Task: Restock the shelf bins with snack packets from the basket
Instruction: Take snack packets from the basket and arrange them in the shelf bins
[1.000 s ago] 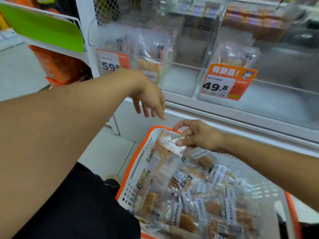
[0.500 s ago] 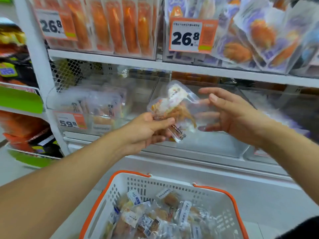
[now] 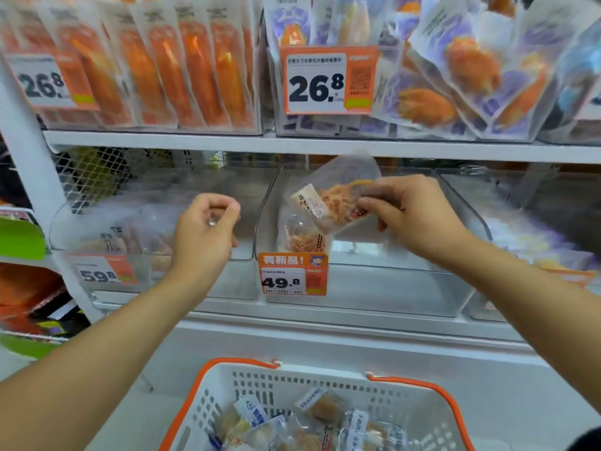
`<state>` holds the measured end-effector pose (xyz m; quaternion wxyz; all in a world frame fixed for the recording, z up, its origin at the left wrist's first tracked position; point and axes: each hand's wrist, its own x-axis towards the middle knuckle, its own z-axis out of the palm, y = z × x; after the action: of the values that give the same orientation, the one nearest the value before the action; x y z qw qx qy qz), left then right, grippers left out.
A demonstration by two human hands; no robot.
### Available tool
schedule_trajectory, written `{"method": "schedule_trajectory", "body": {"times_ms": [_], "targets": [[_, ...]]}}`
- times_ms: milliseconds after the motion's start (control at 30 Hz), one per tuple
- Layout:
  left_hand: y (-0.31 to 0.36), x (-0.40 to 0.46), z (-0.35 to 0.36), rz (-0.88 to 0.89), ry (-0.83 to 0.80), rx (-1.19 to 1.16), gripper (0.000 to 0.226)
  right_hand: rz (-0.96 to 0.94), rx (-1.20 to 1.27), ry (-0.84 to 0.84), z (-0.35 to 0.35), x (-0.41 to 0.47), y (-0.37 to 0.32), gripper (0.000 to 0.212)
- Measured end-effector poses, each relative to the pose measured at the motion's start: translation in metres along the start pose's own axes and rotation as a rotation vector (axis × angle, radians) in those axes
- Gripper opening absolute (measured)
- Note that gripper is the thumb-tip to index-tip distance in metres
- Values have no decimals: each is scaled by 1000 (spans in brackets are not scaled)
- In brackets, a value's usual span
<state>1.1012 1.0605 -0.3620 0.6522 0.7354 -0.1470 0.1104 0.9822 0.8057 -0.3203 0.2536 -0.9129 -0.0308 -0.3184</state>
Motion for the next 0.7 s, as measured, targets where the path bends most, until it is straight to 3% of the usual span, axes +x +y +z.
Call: {"method": "schedule_trajectory", "body": {"times_ms": [167, 300, 567, 700], "targets": [[-17, 2, -2, -25, -41, 84, 11, 7, -128, -204, 27, 20, 2, 7], [-12, -2, 7, -5, -77, 82, 11, 170, -133, -410, 62, 27, 4, 15], [-11, -11, 9, 12, -147, 81, 8, 326, -10, -362, 81, 27, 1, 22], [-14, -8, 6, 30, -144, 98, 10, 389, -18, -340, 71, 24, 5, 38]]}}
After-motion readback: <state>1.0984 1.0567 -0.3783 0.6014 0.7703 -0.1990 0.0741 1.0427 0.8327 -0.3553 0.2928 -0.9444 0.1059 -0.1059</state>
